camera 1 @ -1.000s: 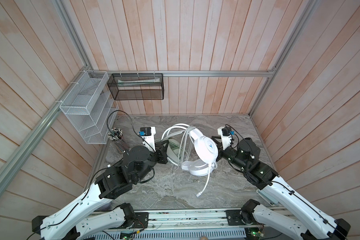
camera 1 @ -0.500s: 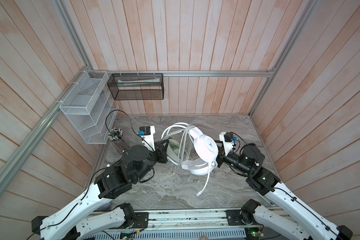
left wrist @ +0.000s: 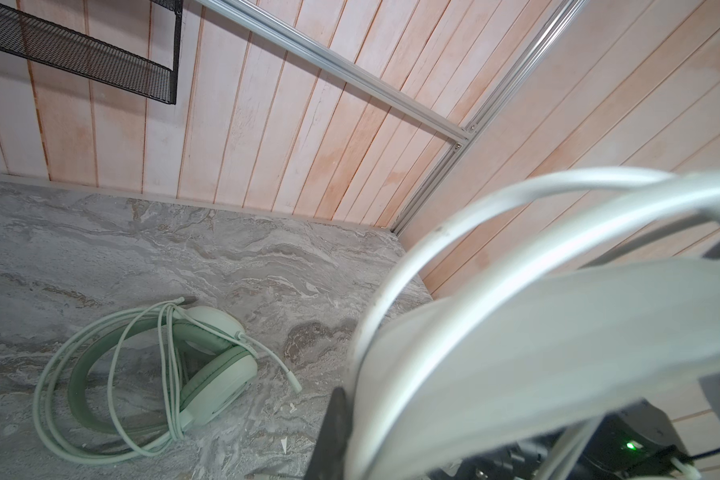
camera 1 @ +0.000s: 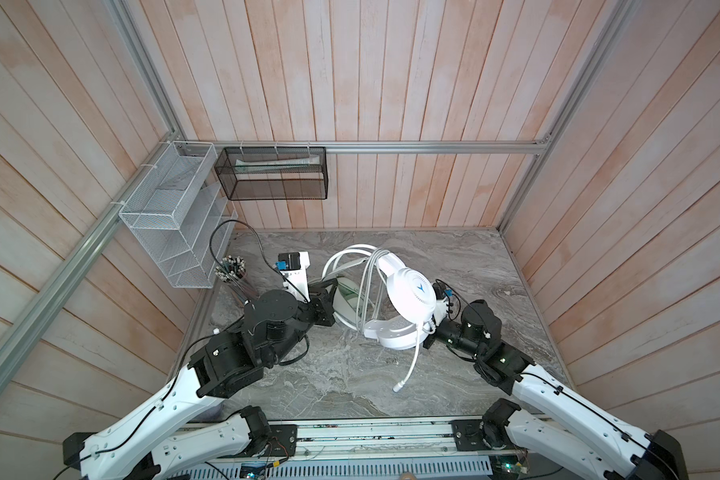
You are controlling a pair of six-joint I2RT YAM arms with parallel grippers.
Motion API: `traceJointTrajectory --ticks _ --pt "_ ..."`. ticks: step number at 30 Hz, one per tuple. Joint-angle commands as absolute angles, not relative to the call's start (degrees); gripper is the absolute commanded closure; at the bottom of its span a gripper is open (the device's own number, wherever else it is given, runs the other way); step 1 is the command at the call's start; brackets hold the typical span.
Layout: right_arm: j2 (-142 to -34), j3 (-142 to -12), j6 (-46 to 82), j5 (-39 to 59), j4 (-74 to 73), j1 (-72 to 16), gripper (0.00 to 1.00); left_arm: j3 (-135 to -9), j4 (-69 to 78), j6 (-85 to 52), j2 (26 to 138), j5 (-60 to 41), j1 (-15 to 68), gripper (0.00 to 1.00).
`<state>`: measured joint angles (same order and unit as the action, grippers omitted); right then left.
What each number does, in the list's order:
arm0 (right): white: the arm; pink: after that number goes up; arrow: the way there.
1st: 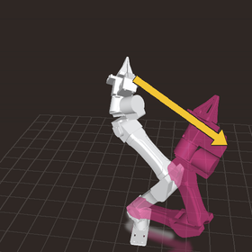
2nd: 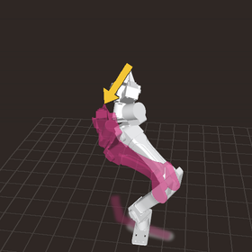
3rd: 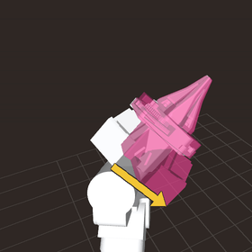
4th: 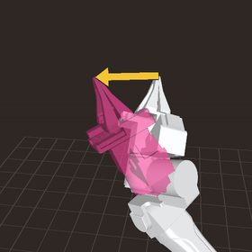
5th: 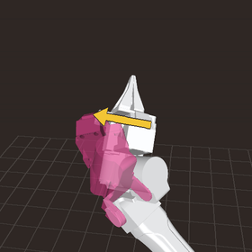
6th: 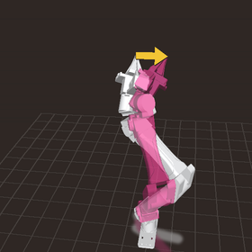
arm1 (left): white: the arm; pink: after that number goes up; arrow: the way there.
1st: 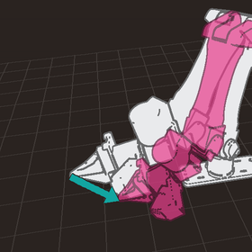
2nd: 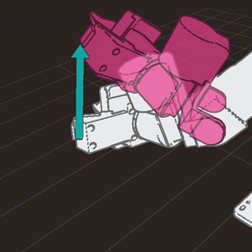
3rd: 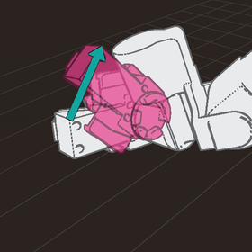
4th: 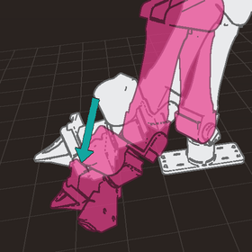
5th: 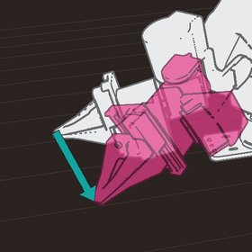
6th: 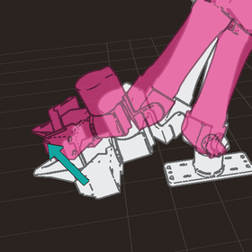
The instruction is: Wrap the headphones
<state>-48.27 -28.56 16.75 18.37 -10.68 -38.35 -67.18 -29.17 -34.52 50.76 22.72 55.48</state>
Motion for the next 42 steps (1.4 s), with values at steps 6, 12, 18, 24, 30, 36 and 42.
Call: traceJointTrajectory --ticks 6,12,18,24,30,36,42 --pt "-53.04 -22.68 19.76 18.16 -21.06 -41.00 0.17 -69.31 -23.90 -36.65 49.80 21.80 55.20 1.00" --pt "-59.64 -21.44 19.79 16.28 -26.27 -43.76 0.24 -68.68 -23.65 -37.09 49.59 21.88 55.20 1.00" --pt "-67.28 -21.90 20.02 14.59 -32.60 -43.94 0.34 -68.69 -23.34 -37.27 50.04 21.62 55.20 1.00" --pt "-72.37 -22.33 20.96 13.42 -35.53 -44.60 0.78 -68.26 -23.39 -37.27 49.73 21.79 55.20 1.00" --pt "-74.43 -20.37 22.93 11.37 -38.52 -47.03 0.98 -67.24 -22.70 -37.18 48.97 22.06 55.20 1.00" --pt "-76.17 -18.75 24.39 8.20 -41.45 -51.57 1.00 -67.06 -22.50 -37.09 49.05 21.60 52.90 1.00" --pt "-75.40 -19.71 23.87 4.80 -40.13 -56.34 1.00 -66.47 -22.59 -37.44 48.84 21.62 52.18 1.00"
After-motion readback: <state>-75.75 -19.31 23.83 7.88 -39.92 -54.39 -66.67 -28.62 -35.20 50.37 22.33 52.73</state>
